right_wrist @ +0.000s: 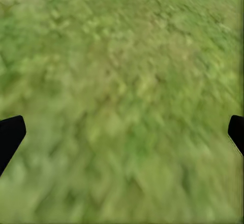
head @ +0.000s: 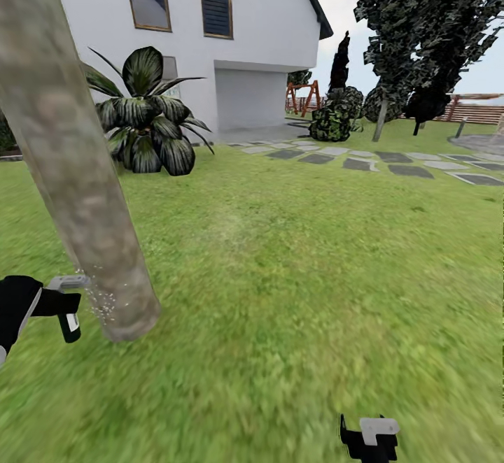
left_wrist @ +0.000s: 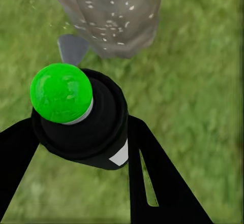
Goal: In the garden, pick up the pesticide atomizer on the floor and spray pesticide onto both trees until each tree trunk is fully covered.
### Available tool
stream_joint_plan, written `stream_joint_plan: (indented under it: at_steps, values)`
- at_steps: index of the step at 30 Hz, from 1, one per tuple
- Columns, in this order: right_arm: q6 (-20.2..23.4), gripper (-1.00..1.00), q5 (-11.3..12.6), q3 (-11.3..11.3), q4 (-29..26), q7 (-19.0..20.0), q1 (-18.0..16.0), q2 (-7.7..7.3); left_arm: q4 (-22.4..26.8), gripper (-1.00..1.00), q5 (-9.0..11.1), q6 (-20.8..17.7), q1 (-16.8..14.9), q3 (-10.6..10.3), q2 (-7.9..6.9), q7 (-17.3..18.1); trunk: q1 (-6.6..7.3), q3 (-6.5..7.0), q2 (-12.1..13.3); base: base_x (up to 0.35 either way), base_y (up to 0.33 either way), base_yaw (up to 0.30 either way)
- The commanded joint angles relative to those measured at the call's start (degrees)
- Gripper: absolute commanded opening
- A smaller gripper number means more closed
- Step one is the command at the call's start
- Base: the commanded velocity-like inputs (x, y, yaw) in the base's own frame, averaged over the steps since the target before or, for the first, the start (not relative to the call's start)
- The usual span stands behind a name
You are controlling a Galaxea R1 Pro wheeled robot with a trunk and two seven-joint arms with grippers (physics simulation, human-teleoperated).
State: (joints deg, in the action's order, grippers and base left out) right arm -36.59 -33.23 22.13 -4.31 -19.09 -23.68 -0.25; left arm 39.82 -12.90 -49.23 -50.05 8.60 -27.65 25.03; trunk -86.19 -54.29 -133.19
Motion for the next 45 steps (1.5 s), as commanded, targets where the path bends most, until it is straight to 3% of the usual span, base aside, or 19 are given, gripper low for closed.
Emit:
stream_joint_plan:
  at_steps: [1,15,29,37,45]
  values:
    - [-0.1,1.00,-0.6,0.3,0.1,-0.3,0.0,0.04,0.1,-1.00,-0.6,-0.2,0.0,0.2,0.01,0.5,0.01,-0.05,0.0,0.000,-0.278,0.000]
    - [-0.1,1.00,-0.6,0.2,0.1,-0.3,0.0,0.07,0.1,-1.00,-0.6,-0.3,-0.1,0.2,0.05,0.5,0.01,-0.05,0.0,0.000,-0.278,0.183]
    - [-0.1,1.00,-0.6,0.2,0.1,-0.3,0.0,0.07,0.0,-1.00,-0.8,-0.3,0.3,0.2,0.05,0.5,0.01,-0.05,0.0,0.005,-0.278,0.006]
    - [-0.1,1.00,-0.6,0.2,0.1,-0.3,0.0,0.07,-0.1,-1.00,-0.9,-0.2,0.4,0.1,0.05,0.1,0.01,-0.05,0.0,0.133,-0.266,0.013]
    - [-0.1,1.00,-0.6,0.2,0.1,-0.3,0.0,0.07,-0.1,-1.00,-0.9,-0.2,0.5,0.0,0.05,0.0,0.01,-0.05,0.0,0.165,-0.251,0.242]
